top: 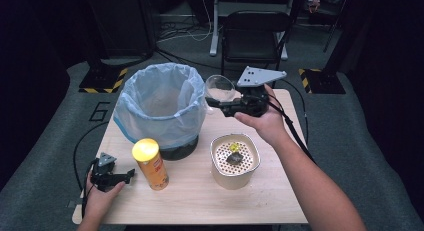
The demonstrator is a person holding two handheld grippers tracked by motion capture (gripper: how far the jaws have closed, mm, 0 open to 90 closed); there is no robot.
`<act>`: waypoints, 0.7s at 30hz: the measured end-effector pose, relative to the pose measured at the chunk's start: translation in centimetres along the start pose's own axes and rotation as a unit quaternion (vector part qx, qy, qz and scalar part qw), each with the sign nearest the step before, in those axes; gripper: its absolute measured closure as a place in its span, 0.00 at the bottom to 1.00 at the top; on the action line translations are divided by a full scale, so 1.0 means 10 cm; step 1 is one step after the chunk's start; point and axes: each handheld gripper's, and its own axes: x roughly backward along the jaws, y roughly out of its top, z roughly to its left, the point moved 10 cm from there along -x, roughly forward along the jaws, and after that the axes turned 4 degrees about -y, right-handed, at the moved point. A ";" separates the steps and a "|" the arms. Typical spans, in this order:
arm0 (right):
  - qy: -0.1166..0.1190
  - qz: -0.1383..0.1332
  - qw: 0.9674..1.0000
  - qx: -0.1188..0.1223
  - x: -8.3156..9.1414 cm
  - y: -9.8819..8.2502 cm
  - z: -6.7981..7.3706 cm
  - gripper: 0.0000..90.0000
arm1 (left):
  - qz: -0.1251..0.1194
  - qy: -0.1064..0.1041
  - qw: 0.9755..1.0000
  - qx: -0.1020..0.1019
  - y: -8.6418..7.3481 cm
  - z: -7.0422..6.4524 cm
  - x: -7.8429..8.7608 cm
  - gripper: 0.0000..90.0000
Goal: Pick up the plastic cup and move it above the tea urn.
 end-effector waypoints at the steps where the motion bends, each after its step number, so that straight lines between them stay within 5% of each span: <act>1: 0.000 0.001 1.000 -0.003 -0.02 0.01 0.00 0.45 | 0.000 0.000 1.000 0.000 0.00 0.00 0.00 0.08; 21: -0.003 0.007 1.000 -0.003 -0.18 0.33 -0.02 0.46 | -0.001 0.001 1.000 -0.001 0.00 0.00 0.00 0.08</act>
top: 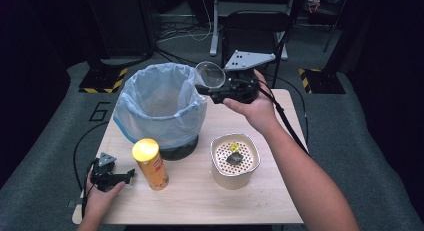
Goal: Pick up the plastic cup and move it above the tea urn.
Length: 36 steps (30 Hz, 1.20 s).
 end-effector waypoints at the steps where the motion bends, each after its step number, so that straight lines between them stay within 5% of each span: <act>1: 0.001 0.000 1.000 0.000 -0.01 0.01 0.00 0.45 | 0.000 0.000 1.000 0.000 0.00 0.00 0.00 0.08; 31: 0.015 0.054 0.998 -0.001 -0.98 0.07 0.21 0.44 | 0.007 -0.001 1.000 0.000 -0.01 0.00 0.01 0.08; 36: 0.002 0.067 0.998 0.001 -1.11 0.00 0.18 0.44 | 0.006 0.000 1.000 0.002 0.00 0.00 0.01 0.08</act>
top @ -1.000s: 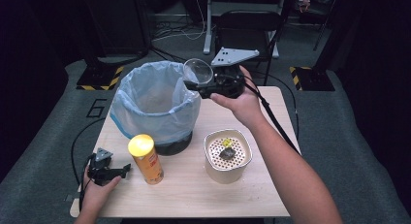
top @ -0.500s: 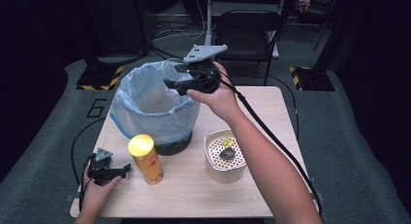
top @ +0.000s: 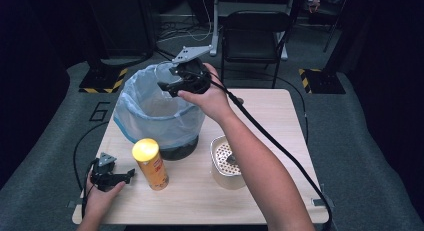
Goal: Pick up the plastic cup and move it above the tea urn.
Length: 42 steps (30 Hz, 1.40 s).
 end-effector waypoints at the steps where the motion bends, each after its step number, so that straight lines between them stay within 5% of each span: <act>1: 0.000 0.000 1.000 -0.001 -0.02 -0.01 0.00 0.44 | 0.000 0.001 1.000 0.000 0.00 0.00 0.00 0.08; 6: -0.009 0.012 1.000 -0.008 -0.13 -0.08 -0.03 0.43 | 0.000 0.003 1.000 0.001 0.00 0.00 0.00 0.08; 15: -0.025 0.008 0.999 -0.034 -0.27 -0.10 -0.05 0.17 | 0.007 0.002 1.000 -0.001 -0.02 0.00 0.01 0.08; 19: -0.028 0.004 0.999 -0.029 -0.25 -0.08 -0.03 0.16 | 0.003 0.003 1.000 0.004 -0.01 -0.01 0.01 0.08; 32: -0.021 -0.009 1.000 -0.005 0.17 -0.02 -0.06 0.21 | -0.008 0.006 1.000 0.005 0.00 0.00 0.00 0.08; 42: -0.033 -0.011 0.999 0.005 0.64 -0.26 -0.24 0.32 | 0.002 -0.003 1.000 0.007 -0.02 -0.03 0.01 0.08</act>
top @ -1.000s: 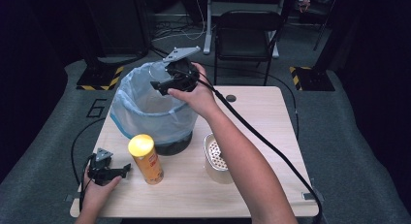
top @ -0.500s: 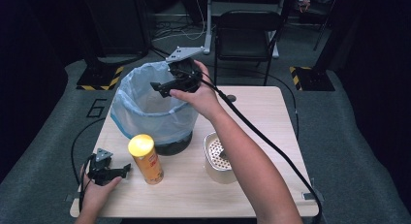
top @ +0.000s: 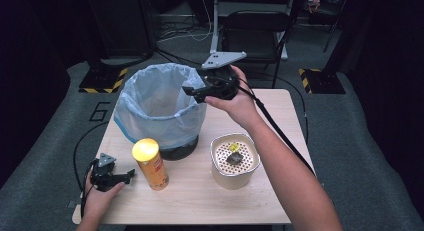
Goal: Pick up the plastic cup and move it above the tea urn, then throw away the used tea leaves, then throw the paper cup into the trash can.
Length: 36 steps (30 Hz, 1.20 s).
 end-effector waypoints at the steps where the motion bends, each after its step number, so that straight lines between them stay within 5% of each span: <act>1: -0.001 0.002 1.000 -0.003 0.04 -0.04 -0.01 0.32 | -0.007 0.005 1.000 -0.001 0.01 0.01 -0.01 0.08; 10: -0.037 0.017 0.999 -0.010 0.33 -0.34 -0.11 0.36 | -0.011 -0.004 1.000 0.003 0.03 0.00 0.02 0.13; 16: -0.041 0.025 0.999 -0.015 0.48 -0.53 -0.08 0.39 | -0.013 -0.016 1.000 0.003 0.06 -0.05 0.08 0.16; 25: -0.066 0.026 0.997 -0.025 0.73 -0.92 -0.14 0.42 | -0.047 -0.035 0.998 0.011 0.16 -0.14 0.21 0.16; 36: -0.111 0.033 0.991 -0.068 1.08 -1.45 -0.36 0.42 | -0.042 -0.049 0.998 -0.024 0.28 -0.33 0.37 0.17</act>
